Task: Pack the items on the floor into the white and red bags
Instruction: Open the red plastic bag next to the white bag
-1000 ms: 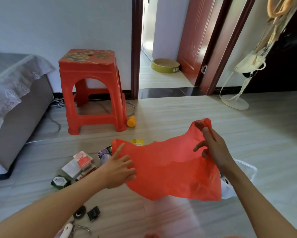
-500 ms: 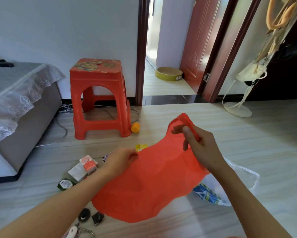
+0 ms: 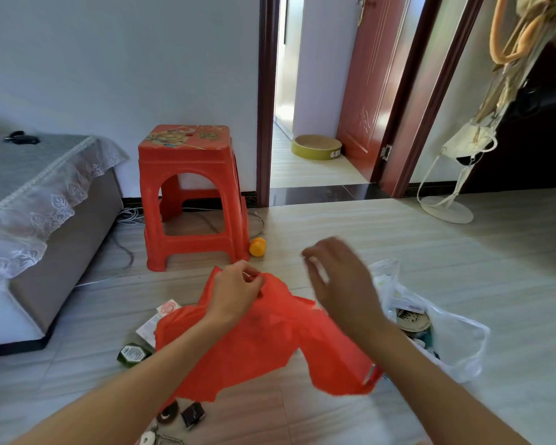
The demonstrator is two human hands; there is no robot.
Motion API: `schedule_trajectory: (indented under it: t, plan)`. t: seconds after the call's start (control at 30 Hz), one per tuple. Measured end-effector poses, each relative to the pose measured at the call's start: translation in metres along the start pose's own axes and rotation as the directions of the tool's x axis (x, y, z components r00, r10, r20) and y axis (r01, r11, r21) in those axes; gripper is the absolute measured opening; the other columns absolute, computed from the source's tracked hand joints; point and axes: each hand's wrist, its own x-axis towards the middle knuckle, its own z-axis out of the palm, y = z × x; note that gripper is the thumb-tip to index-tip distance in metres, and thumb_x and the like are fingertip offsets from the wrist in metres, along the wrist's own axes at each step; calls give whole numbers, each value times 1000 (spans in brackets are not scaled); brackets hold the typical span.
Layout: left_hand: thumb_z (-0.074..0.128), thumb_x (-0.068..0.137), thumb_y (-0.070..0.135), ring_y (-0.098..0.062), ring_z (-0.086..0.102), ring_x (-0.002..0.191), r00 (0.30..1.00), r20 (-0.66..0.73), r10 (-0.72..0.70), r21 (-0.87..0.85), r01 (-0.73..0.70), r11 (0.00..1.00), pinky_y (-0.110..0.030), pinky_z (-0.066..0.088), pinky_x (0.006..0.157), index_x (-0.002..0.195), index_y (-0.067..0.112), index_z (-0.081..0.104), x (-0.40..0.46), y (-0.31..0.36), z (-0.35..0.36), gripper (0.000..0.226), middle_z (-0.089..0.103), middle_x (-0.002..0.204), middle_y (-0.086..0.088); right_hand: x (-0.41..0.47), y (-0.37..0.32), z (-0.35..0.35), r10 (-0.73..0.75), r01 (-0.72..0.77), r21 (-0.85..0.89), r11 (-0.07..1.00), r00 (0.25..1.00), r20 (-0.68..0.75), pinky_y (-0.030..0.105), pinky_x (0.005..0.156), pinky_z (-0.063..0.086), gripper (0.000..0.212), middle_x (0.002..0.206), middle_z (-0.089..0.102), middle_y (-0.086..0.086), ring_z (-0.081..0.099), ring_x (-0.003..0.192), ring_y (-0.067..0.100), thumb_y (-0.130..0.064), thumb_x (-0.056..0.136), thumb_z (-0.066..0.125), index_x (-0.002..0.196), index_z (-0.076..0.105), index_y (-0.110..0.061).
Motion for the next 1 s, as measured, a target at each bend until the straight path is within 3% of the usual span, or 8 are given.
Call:
schedule_trajectory:
  t: [0.2, 0.37, 0.53, 0.63, 0.7, 0.8, 0.87, 1.0]
  plan:
    - [67, 78, 10, 0, 48, 33, 978, 1, -209, -201, 205, 958, -15, 37, 37, 63, 17, 61, 9, 3, -19, 17, 60, 43, 6, -19, -30, 35, 125, -159, 52, 986, 904, 409, 32, 76, 47, 39, 113, 55, 2, 58, 97, 21, -38, 84, 59, 116, 55, -15]
    - [65, 80, 3, 0, 54, 43, 995, 58, -81, -286, 94, 954, -13, 41, 44, 77, 13, 62, 5, 10, -32, 10, 63, 64, -4, -9, -20, 41, 225, -290, 128, 948, 901, 370, 30, 73, 45, 17, 94, 65, 6, 61, 84, 23, -17, 89, 55, 93, 70, -9]
    - [61, 83, -4, -3, 60, 67, 956, 123, 267, -268, -228, 936, -18, 45, 66, 74, 17, 50, 6, -5, -52, 26, 63, 74, -3, 6, 3, 6, 368, -686, 615, 389, 728, 579, 14, 65, 50, 19, 64, 71, -3, 67, 63, 7, -3, 85, 61, 77, 71, -17]
    - [50, 85, -5, -6, 59, 71, 913, 203, 352, -247, -300, 921, -15, 42, 66, 71, 21, 62, 4, -7, -51, 32, 66, 80, 10, 6, 17, 0, 409, -763, 604, 231, 640, 651, 18, 61, 52, 16, 57, 67, -2, 65, 56, 11, -4, 86, 59, 79, 71, -11]
    - [52, 84, 20, -9, 55, 69, 867, 257, 427, -100, -415, 904, -18, 39, 64, 92, 33, 62, 0, -3, -50, 18, 61, 88, 16, 6, 24, 4, 466, -787, 592, 173, 595, 655, 30, 71, 52, 15, 55, 63, -4, 61, 56, 13, -11, 86, 60, 77, 72, -13]
    - [44, 78, 61, -3, 52, 70, 759, 383, 526, 335, -645, 687, -20, 44, 61, 109, 42, 43, -4, -4, -49, 36, 45, 101, 22, 6, 27, 5, 532, -784, 590, 193, 588, 608, 25, 70, 50, 18, 60, 63, -8, 58, 58, 5, -20, 88, 58, 77, 72, -17]
    - [41, 83, 56, -11, 56, 64, 696, 342, 631, 406, -715, 569, -29, 48, 49, 104, 34, 50, -4, -2, -49, 31, 50, 100, 11, 5, 24, 2, 567, -758, 576, 307, 631, 529, 9, 58, 45, 16, 70, 64, -7, 57, 61, 1, -19, 90, 57, 81, 70, -19]
    - [31, 88, 48, -15, 59, 69, 792, 197, 578, 410, -603, 685, -32, 45, 51, 77, 21, 61, -6, 4, -42, 41, 54, 88, 7, 11, 18, -9, 529, -651, 384, 655, 757, 382, 11, 63, 41, 11, 83, 59, -4, 53, 72, 7, -13, 85, 64, 91, 66, -22]
